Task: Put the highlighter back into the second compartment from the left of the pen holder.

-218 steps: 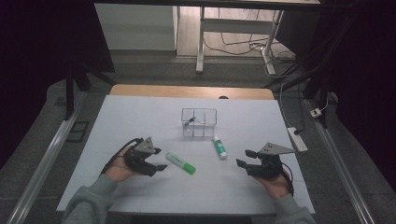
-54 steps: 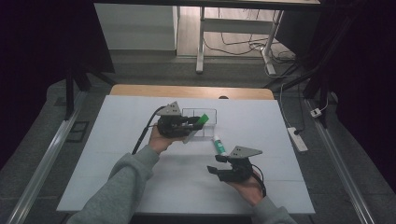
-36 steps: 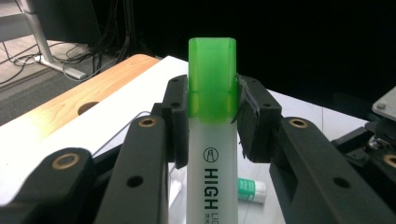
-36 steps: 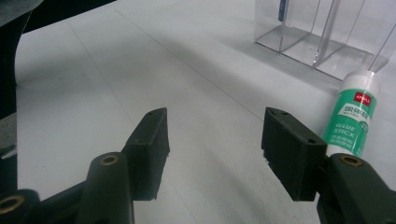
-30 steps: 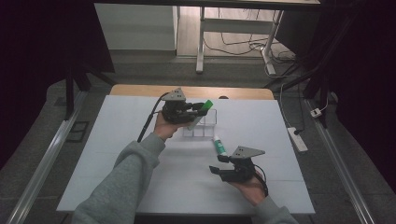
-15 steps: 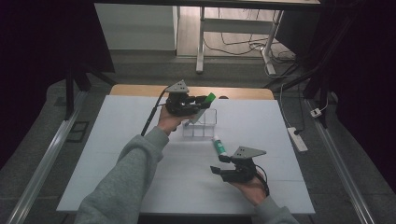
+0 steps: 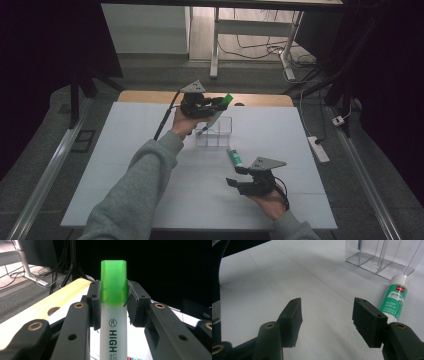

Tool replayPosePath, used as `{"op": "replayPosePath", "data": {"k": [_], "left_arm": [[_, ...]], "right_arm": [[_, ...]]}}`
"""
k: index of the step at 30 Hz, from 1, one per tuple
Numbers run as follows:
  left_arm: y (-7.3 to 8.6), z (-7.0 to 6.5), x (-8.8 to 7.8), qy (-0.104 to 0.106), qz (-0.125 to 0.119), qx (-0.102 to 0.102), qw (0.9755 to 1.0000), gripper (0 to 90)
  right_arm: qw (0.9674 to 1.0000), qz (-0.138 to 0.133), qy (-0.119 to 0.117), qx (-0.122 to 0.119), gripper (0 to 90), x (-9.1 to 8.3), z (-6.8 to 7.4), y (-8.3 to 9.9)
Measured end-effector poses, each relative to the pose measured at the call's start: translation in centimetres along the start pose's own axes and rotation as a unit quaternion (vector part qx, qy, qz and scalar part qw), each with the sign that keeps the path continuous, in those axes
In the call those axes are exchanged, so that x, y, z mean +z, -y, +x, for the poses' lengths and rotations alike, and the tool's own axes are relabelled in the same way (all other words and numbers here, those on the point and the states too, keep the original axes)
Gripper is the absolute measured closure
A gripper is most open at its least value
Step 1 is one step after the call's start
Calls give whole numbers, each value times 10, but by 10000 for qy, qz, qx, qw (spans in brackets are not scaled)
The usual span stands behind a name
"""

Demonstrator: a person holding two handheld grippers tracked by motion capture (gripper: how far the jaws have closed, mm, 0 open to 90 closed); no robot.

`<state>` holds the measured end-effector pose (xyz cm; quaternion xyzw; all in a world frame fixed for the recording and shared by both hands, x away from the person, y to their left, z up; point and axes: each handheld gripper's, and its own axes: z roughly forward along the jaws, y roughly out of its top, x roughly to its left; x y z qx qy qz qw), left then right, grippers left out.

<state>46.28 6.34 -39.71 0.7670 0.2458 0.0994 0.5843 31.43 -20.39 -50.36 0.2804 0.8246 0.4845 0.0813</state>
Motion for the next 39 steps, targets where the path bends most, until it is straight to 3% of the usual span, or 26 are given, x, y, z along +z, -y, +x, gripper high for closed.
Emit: {"op": "replayPosePath", "data": {"k": [9, 17, 27, 32, 39], "left_arm": [[-6, 13, 15, -89, -67, 27, 9999, 662], [7, 31, 28, -142, 41, -121, 9998, 660], [16, 33, 31, -166, 263, -128, 9994, 648], [20, 34, 26, -305, 480, -165, 9982, 431], [20, 31, 15, -243, 601, -157, 9978, 410]], "right_arm": [[10000, -9, 17, 7, 404, -2, -1, 0], [10000, -4, 13, 21, 404, -2, -3, 2], [10000, 66, -25, 42, 400, -1, -2, 3], [10000, 67, -23, 42, 398, -1, -2, 2], [10000, 38, -13, 33, 398, -2, -2, 2]]}}
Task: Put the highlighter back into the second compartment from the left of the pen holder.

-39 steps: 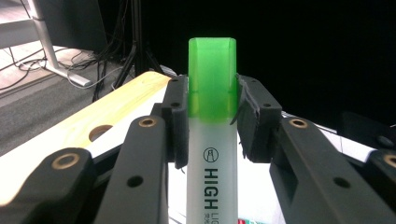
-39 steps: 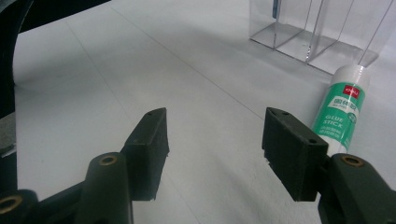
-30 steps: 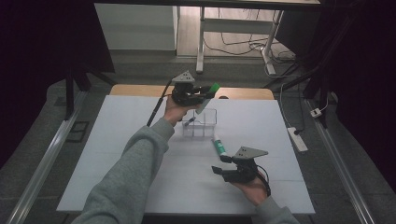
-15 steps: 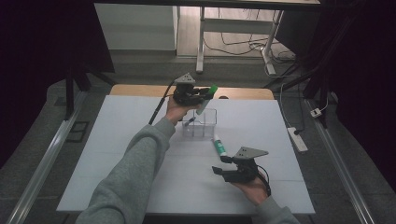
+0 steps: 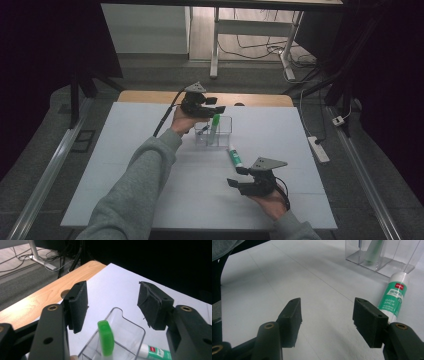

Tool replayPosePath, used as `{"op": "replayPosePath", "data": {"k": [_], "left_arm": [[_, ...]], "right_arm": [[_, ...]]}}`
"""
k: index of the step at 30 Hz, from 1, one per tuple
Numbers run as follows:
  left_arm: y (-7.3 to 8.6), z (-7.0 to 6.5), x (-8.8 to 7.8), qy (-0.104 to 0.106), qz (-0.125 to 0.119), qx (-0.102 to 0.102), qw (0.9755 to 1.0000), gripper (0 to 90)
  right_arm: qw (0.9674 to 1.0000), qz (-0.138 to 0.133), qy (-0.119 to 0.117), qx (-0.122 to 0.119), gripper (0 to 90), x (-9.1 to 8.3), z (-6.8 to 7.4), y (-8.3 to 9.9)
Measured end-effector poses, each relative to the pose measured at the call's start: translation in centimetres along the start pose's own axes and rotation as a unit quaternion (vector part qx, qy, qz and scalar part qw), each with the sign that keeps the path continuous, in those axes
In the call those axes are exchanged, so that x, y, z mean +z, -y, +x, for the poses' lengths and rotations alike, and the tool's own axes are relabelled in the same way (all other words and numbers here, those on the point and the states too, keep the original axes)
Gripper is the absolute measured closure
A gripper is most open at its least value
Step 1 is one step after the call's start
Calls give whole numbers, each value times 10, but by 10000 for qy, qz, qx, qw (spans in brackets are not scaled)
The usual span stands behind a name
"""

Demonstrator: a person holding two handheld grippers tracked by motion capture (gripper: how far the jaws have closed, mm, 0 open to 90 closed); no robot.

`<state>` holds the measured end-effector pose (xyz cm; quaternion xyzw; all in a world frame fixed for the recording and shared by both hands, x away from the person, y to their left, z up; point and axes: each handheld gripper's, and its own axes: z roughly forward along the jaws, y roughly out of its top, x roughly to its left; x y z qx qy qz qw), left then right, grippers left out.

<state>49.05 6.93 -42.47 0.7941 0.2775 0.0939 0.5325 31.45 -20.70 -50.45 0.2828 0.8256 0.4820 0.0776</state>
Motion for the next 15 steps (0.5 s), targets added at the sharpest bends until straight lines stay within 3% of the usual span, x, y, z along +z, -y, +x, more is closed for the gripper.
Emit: {"op": "replayPosePath", "data": {"k": [15], "left_arm": [[19, -14, -43, 226, 55, 16, 9997, 423]], "right_arm": [[9999, -61, 92, -1, 399, -5, -5, 1]]}}
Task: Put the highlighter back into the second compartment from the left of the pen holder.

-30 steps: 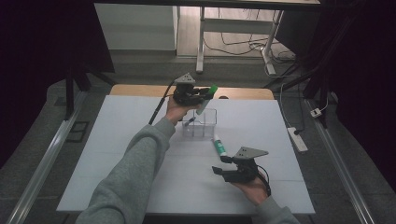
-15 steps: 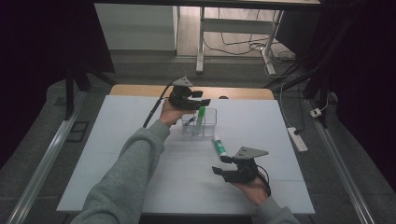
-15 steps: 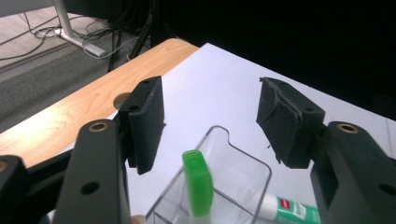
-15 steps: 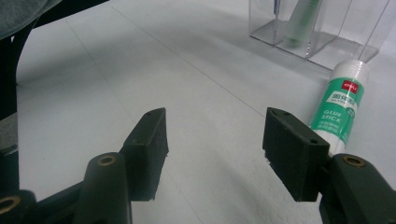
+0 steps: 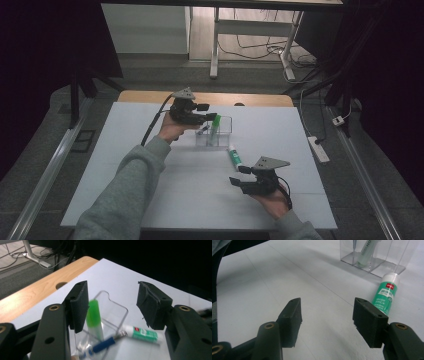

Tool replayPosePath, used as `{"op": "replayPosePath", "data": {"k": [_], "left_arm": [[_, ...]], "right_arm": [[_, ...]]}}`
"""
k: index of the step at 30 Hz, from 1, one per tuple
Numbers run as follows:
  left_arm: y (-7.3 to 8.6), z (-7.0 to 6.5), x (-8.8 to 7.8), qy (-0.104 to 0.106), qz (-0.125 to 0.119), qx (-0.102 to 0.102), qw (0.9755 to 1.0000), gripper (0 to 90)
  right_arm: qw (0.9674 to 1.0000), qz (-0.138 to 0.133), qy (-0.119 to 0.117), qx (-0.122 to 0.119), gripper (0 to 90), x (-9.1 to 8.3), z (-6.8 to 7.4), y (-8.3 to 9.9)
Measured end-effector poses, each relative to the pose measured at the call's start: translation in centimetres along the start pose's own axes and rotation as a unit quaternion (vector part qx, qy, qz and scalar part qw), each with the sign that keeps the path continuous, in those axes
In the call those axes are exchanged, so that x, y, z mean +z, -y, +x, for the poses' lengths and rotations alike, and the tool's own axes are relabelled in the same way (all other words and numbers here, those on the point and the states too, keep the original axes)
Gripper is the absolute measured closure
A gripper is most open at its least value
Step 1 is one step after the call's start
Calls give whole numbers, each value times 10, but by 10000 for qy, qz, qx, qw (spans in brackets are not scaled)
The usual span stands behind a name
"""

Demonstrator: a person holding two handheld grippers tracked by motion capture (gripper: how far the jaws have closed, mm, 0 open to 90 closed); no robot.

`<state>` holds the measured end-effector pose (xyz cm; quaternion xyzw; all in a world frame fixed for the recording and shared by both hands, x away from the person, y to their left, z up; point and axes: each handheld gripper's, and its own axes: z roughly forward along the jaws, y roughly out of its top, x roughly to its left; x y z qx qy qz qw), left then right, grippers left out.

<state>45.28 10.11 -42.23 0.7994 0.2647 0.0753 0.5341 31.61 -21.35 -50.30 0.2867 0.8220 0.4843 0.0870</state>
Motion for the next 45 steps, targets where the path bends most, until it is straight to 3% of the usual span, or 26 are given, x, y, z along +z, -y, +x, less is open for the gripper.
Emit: {"op": "replayPosePath", "data": {"k": [6, 9, 23, 29, 37, 45], "left_arm": [[15, -11, -25, -40, 29, 75, 10000, 423], [22, -20, -40, -131, 109, 217, 9996, 422], [69, -45, -85, -278, 169, 92, 9994, 423], [94, -54, -99, -393, 267, -62, 9989, 425], [119, -72, -108, -618, 589, 22, 9963, 427], [145, -80, -119, -716, 691, -180, 9949, 427]], "right_arm": [[10000, 13, 26, -11, 399, -2, -3, 1], [10000, -5, 42, 9, 399, -3, -4, 1], [9998, -17, 174, -6, 399, -7, -9, 2], [9997, -45, 232, -12, 399, -11, -11, 2], [9995, -87, 288, -47, 399, -16, -13, 2], [9993, -90, 352, -37, 399, -20, -17, 3]]}}
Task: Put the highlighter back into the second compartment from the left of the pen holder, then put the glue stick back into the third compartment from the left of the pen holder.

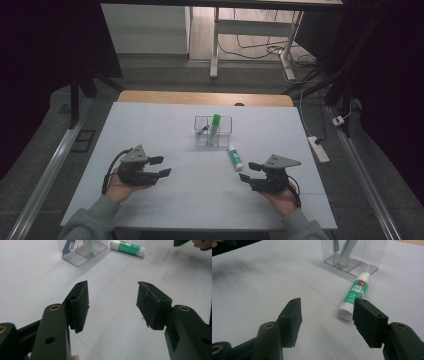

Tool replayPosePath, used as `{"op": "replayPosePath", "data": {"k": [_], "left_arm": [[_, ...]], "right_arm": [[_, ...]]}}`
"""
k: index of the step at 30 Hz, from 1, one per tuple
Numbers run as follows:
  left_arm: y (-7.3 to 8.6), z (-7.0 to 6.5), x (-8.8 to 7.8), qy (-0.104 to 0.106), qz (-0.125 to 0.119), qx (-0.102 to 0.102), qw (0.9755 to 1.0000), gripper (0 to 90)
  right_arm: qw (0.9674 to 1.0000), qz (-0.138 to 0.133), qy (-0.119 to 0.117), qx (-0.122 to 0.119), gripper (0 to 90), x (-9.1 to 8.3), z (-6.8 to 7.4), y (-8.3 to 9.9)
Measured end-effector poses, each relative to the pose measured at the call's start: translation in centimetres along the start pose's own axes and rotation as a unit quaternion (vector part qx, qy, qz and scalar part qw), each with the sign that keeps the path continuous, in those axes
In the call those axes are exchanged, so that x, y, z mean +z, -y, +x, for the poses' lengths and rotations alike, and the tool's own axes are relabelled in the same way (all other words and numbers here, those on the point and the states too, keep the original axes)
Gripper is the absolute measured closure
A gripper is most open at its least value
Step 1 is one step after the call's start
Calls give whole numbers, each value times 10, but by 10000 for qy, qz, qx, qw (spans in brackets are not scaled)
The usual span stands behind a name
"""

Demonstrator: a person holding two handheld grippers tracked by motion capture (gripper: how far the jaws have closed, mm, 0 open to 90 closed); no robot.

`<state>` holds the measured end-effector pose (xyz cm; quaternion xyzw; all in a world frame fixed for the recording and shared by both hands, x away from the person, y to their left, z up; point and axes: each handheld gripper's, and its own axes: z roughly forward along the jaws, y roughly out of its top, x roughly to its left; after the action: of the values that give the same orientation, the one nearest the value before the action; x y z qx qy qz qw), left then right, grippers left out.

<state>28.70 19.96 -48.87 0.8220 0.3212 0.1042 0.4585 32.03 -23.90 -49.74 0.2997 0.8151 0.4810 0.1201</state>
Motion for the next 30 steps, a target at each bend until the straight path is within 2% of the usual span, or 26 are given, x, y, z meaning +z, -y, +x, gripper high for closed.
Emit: {"op": "replayPosePath", "data": {"k": [3, 10, 15, 30], "left_arm": [[9, -2, -3, -74, 2, -89, 9999, 427], [22, -4, -4, -99, 72, -251, 9996, 417], [23, -3, -3, -191, 79, -229, 9995, 409], [29, 2, -1, -278, 218, -325, 9988, 364]], "right_arm": [[10000, -17, 29, -22, 399, -1, -1, 0], [9998, -26, 133, -129, 399, -5, -3, 1], [9997, 20, 203, -124, 399, -7, -6, 2], [9992, 129, 343, -150, 395, -8, -9, 2]]}}
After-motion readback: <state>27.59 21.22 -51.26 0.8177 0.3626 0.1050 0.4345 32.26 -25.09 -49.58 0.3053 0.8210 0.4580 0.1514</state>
